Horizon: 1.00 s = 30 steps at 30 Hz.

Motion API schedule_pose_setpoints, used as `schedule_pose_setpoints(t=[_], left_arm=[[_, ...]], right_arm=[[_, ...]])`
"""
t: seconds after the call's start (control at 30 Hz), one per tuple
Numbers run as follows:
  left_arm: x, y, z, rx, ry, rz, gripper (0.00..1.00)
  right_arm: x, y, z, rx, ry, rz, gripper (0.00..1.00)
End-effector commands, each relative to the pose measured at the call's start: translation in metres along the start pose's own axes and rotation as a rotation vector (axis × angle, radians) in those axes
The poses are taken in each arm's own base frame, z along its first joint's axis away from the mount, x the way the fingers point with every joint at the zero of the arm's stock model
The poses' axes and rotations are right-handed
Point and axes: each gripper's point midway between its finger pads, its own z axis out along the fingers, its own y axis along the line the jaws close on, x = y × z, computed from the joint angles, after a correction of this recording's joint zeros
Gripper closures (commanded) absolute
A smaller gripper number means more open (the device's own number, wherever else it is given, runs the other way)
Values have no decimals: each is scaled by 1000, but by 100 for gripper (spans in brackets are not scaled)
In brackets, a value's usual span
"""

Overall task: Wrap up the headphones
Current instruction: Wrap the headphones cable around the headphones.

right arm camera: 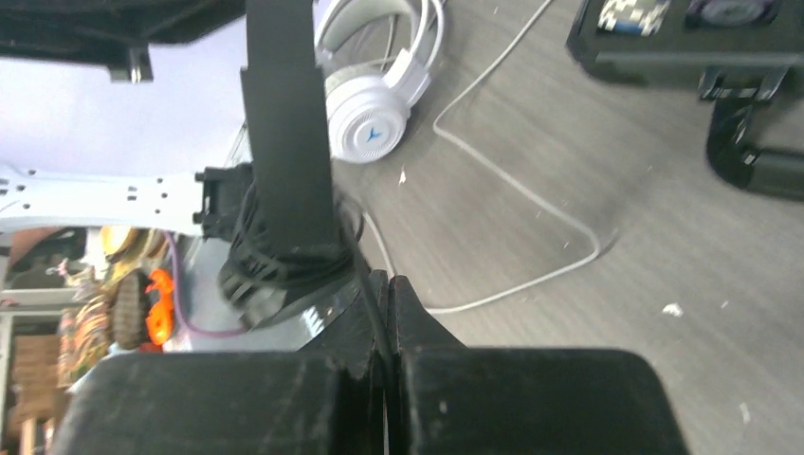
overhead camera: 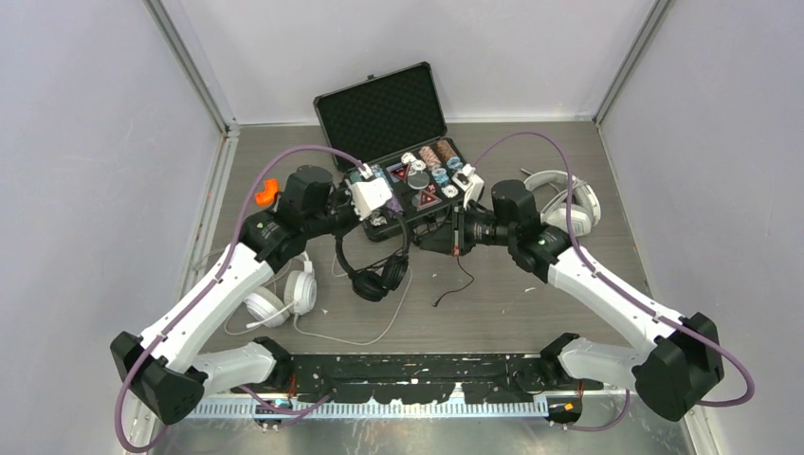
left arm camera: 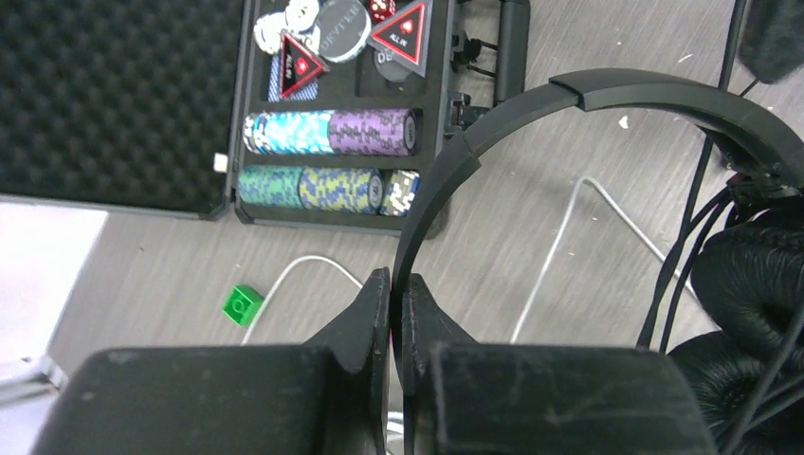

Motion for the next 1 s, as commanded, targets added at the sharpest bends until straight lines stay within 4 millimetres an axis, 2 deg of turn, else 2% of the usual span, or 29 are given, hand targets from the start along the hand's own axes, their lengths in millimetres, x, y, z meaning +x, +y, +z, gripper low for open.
schedule_pose_setpoints(t=[0.0,0.17,0.4,0.53,0.7,0.97], left_arm=[[-37,22,6,-59,-116,177,100],[-34,37,15,-147,-75,164,100],[-25,52,13,-258,-30,64,100],[-14,53,10,-304,15,11,100],[-5,46,6,-308,56,-45,100],[-4,33,0,-341,104,-137,100]], right_arm=[[3,30,-19,-74,39,97,100],[1,40,-25,-99,33,122,100],[-8,46,-23,-113,13,153,100],[-21,56,-24,-139,-21,166,100],[-31,62,-24,-154,-49,177,100],[-43,79,-16,-185,-54,181,94]])
